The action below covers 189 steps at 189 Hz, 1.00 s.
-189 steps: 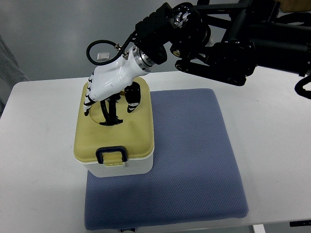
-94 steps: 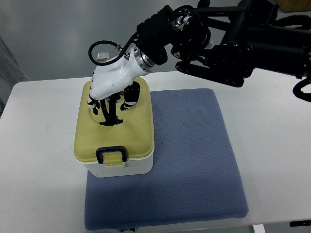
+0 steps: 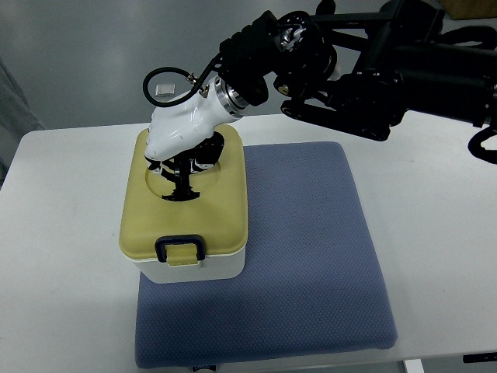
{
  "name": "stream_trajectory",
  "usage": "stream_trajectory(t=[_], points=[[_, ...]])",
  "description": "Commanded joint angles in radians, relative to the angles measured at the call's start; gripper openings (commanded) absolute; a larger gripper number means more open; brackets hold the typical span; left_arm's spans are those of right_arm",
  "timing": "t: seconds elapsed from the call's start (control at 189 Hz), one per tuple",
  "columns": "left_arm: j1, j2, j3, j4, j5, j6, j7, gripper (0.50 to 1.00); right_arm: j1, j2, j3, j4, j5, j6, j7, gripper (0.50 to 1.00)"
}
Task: Open white storage box with right hand
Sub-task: 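Lift the yellow lid off the white box with the right hand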
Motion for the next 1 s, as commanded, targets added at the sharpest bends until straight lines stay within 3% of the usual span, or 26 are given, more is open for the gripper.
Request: stream_trajectory(t=[0.0,0.339,0.81,0.995], points=[[0.0,0.0,0.0,0.0,-0.001,0.0,0.0,1.0,0.001,-0.002,0.002,0.0,0.003,0.0,0.0,0.5],[0.0,0.0,0.0,0.0,0.001,0.0,0.0,1.0,0.023,-0.028,0.039,-0.005,0.021,-0.005,0.0,0.5],[0.0,0.0,0.0,-0.001,-0.001,0.0,0.0,1.0,0.009,-0.268,0.128,-0.024,0.029,-0.025,0.0,0.5],[0.0,0.0,0.0,0.0,0.001,0.0,0.0,1.0,-0.055,-0.356,0.125,-0.06,0.029,-0.042,0.0,0.5]])
